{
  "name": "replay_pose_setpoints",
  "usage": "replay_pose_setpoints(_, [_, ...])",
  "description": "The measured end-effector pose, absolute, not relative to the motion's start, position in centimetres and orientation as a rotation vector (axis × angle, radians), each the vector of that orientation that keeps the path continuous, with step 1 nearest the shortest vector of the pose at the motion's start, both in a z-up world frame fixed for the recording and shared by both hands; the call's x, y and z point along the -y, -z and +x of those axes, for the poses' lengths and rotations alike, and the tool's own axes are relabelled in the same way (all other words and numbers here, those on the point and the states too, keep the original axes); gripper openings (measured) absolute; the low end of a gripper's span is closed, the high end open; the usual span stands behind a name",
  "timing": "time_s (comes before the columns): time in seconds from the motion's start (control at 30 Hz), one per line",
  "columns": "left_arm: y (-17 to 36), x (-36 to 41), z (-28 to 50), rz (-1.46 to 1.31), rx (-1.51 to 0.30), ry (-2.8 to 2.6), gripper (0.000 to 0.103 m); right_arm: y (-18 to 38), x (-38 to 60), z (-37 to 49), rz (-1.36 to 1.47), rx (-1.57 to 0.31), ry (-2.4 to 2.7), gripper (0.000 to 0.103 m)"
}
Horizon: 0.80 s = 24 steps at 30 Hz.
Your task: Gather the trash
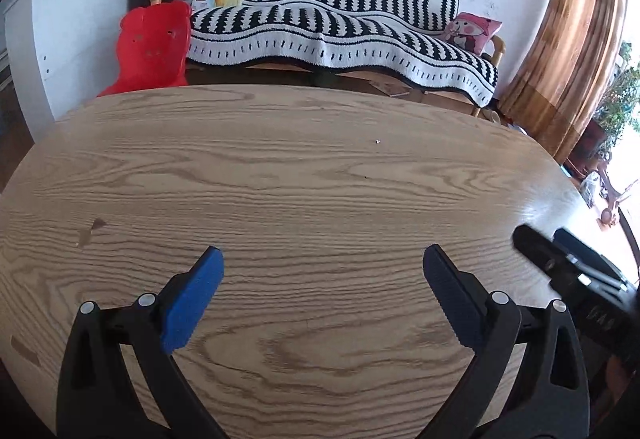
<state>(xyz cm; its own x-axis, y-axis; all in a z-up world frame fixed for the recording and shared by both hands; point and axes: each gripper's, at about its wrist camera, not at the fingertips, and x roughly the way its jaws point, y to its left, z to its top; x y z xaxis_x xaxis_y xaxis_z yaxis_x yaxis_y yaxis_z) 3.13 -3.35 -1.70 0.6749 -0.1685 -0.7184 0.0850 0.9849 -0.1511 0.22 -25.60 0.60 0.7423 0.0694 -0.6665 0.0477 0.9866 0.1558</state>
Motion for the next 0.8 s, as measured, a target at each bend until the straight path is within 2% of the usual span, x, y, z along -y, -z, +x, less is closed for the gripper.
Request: replay_pose_setpoints(0.8, [2.7,4.7,4.4,-0.044,-0.842,0.073,0.097,0.2,29.0,1.2,0.214,-0.783,0.012,0.096])
